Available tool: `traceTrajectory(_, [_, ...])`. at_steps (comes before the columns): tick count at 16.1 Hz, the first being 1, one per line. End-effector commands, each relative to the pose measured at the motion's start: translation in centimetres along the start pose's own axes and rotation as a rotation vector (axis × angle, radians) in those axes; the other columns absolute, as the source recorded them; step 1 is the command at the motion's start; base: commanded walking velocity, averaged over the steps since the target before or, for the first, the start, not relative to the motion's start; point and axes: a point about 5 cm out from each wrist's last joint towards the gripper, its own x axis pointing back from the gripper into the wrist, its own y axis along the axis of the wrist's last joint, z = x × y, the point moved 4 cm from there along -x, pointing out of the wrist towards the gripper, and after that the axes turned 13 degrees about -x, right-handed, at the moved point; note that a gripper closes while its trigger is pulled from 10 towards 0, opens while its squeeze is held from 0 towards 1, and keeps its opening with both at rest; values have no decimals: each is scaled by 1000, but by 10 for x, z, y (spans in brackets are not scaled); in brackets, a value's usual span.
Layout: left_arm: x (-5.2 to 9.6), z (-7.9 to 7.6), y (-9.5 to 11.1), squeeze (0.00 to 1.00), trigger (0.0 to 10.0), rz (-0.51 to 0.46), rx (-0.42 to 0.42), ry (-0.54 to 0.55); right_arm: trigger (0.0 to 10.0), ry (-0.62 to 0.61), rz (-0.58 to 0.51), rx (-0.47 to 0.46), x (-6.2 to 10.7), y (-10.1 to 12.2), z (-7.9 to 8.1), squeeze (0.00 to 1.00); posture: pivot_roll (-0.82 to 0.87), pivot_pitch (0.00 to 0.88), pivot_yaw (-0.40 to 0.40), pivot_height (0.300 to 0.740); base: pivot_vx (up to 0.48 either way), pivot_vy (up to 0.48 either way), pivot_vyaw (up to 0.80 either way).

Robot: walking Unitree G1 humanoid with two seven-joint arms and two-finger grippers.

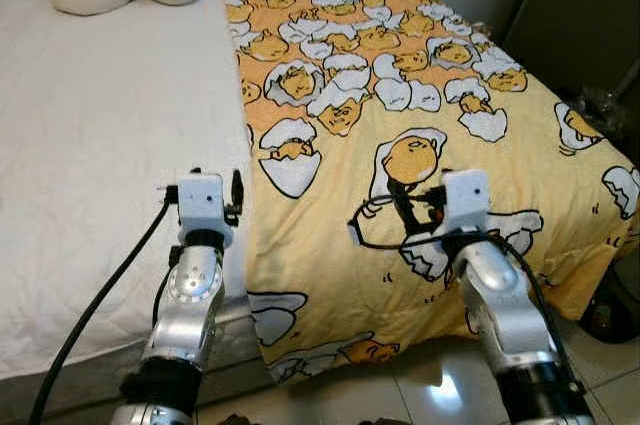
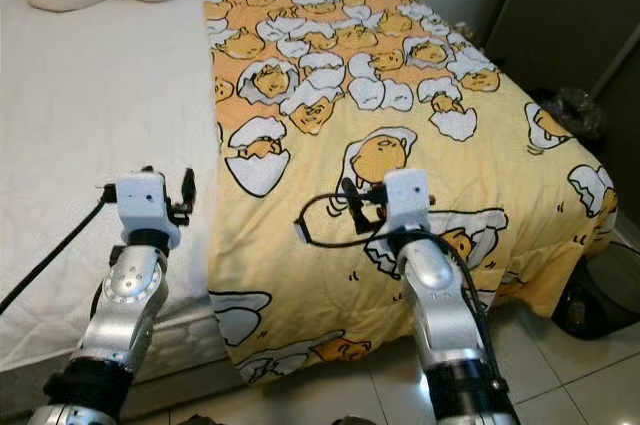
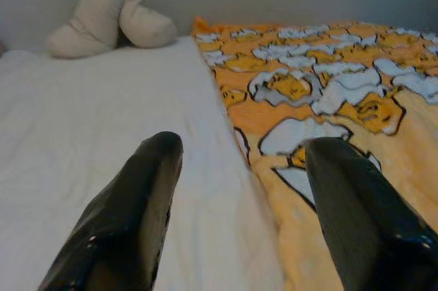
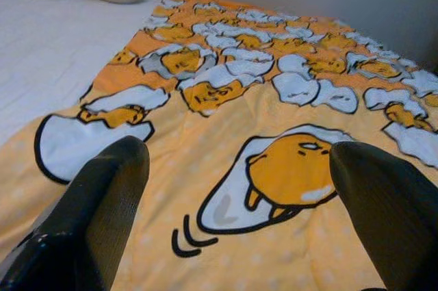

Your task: Clean up the room

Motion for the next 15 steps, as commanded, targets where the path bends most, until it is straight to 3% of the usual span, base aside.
traceTrajectory(1, [9,-5,-12,0,10000,32,-77,-18,10000,-6,5,-4,1,-4,-1,0,-15,0,-9,740,0,-480,681])
traceTrajectory(2, [12,-10,-8,0,10000,5,-87,-31,10000,-8,10,-8,2,-7,-2,0,-11,0,-12,740,0,-480,650])
traceTrajectory(4, [13,-14,-13,0,10000,53,-14,-29,10000,-18,32,-21,4,-16,-4,0,-3,0,-14,740,0,-124,634])
traceTrajectory(5, [13,-11,-14,0,10000,68,-31,-11,10000,-17,36,-23,4,-19,-3,0,1,0,-15,740,0,0,619])
traceTrajectory(6, [13,-7,-20,1000,10000,103,-4,15,10000,-10,42,-26,4,-22,-2,0,1,0,-15,740,0,0,613])
traceTrajectory(9, [16,-6,-26,1000,10000,125,17,-4,10000,6,59,-32,5,-28,1,0,9,0,-15,740,0,0,602])
traceTrajectory(10, [17,-6,-27,0,10000,129,6,-4,10000,11,66,-36,6,-30,1,0,9,0,-14,740,0,0,600])
traceTrajectory(12, [21,-4,-30,0,10000,127,-26,-22,10000,-2,74,-53,11,-36,-4,0,7,0,-15,740,0,0,563])
traceTrajectory(15, [37,19,-34,0,10000,123,6,34,10000,-85,-1,-25,29,-35,-23,0,-3,0,4,740,0,-441,546])
